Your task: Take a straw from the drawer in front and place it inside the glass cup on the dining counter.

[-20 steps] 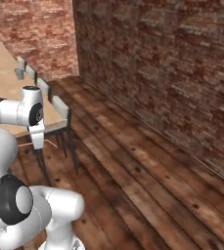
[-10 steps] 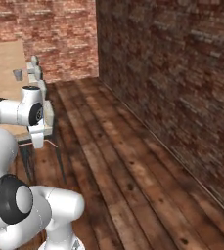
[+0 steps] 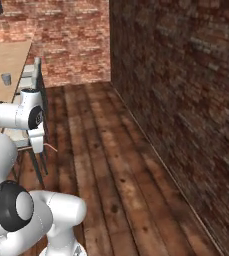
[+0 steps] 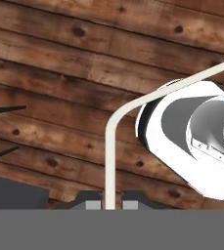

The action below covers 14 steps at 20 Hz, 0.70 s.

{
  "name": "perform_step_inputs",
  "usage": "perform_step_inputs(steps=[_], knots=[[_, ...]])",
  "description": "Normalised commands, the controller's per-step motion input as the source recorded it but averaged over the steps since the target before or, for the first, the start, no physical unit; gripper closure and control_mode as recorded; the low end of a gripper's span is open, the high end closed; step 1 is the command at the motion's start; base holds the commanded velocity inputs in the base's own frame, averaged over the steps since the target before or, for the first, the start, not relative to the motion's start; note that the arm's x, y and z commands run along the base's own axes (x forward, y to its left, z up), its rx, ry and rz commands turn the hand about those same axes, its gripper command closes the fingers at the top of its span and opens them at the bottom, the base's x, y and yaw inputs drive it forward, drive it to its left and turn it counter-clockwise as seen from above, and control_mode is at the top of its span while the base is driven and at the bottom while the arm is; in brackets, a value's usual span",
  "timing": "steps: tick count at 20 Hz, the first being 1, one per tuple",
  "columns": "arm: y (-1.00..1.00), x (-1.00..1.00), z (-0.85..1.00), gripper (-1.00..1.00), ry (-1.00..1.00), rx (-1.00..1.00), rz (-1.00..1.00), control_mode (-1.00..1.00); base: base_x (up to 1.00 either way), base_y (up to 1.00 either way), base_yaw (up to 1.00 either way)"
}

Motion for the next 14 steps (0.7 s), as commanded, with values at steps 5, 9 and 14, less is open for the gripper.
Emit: perform_step_inputs(steps=[5,9,14], knots=[[0.0,0.0,0.0,1.0,0.0,0.0,0.0,1.0,0.88,-0.4,0.28],[0.0,0.0,0.0,1.0,0.0,0.0,0.0,1.0,0.86,-0.4,0.34],[0.0,0.0,0.0,1.0,0.0,0.0,0.0,1.0,0.78,-0.49,0.4]])
